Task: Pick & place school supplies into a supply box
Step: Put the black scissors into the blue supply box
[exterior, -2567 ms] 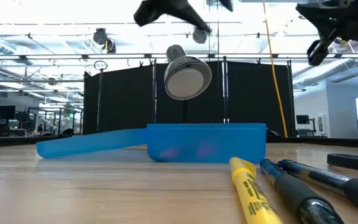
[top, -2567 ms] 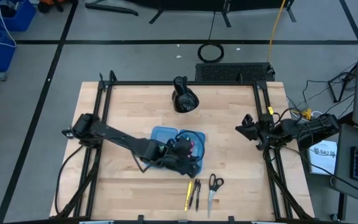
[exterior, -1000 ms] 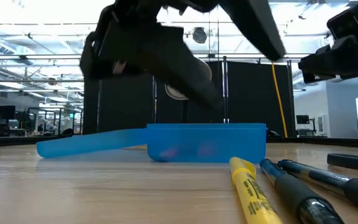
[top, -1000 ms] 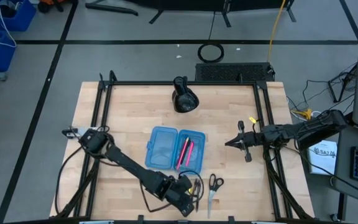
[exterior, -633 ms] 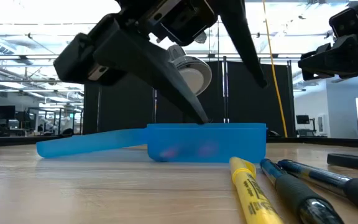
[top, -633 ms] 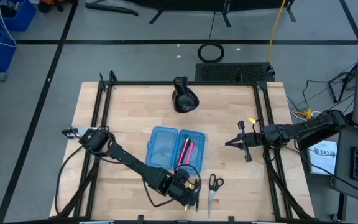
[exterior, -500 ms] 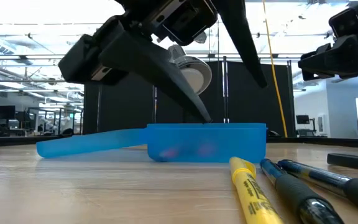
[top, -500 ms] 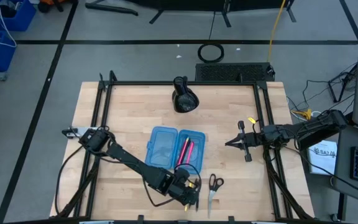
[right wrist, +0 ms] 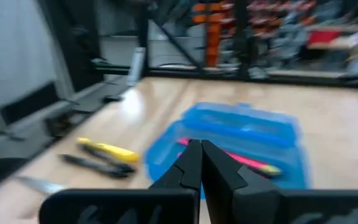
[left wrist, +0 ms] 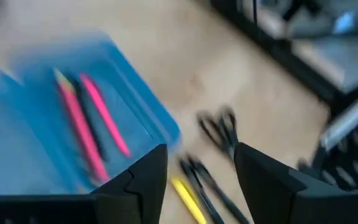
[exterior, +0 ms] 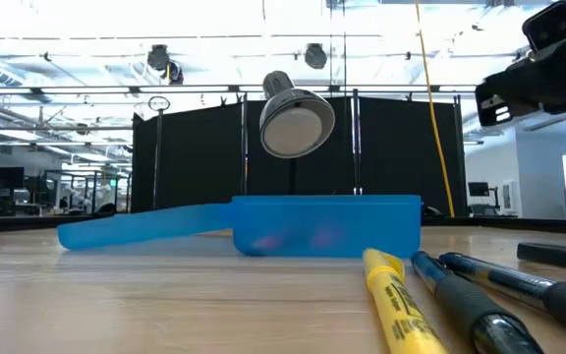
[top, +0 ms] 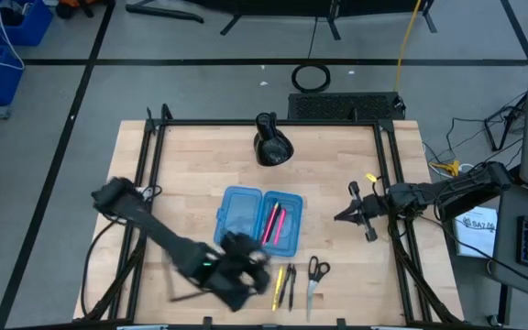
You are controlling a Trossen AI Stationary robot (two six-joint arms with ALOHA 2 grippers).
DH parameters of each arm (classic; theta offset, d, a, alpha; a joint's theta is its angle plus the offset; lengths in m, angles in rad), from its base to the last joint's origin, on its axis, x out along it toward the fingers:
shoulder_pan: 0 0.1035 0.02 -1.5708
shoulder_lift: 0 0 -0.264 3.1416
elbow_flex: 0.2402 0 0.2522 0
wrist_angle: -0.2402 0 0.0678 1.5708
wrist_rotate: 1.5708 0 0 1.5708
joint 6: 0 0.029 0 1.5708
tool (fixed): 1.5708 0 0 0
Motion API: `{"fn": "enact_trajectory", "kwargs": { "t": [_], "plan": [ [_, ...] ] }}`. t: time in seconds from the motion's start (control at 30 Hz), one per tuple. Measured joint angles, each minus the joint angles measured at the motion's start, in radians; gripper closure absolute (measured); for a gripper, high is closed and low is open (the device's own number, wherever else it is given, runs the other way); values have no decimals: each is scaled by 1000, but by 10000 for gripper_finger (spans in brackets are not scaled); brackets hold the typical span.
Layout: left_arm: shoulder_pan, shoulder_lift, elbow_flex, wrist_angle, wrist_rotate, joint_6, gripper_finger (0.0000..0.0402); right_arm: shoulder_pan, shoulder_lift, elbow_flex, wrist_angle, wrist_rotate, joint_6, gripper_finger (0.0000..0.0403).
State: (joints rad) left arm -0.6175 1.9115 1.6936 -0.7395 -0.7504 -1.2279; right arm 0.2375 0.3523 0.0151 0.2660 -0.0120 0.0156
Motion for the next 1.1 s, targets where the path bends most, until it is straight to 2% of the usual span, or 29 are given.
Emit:
{"fn": "enact_trajectory", "kwargs": {
  "t": [0.17, 0.27, 0.33, 0.43, 0.63, 0.8, 1.0, 1.1],
  "plan": [
    [-124, -126, 1, -232, -367, -10, 213, 0, 0, 0, 9, -167, 107, 403],
    [-180, -144, 0, -372, -458, -24, 213, 0, 0, 0, 13, -221, 145, 403],
    [-194, -153, 0, -456, -453, -33, 213, 0, 0, 0, 13, -227, 150, 403],
    [-202, -151, 0, -540, -387, 12, 213, 0, 0, 0, 29, -227, 112, 403],
    [-178, -190, -1, -550, -310, 298, 216, 0, 0, 0, 124, -227, 3, 403],
    [-124, -305, -1, -548, -281, 506, 248, 0, 3, 0, 240, -226, -27, 403],
    [-60, -463, -14, -467, -256, 796, 297, 3, 40, 0, 329, -226, 35, 403],
    [1, -556, -92, -265, -109, 1071, 318, 41, 83, 7, 395, -193, 47, 403]
  ]
}}
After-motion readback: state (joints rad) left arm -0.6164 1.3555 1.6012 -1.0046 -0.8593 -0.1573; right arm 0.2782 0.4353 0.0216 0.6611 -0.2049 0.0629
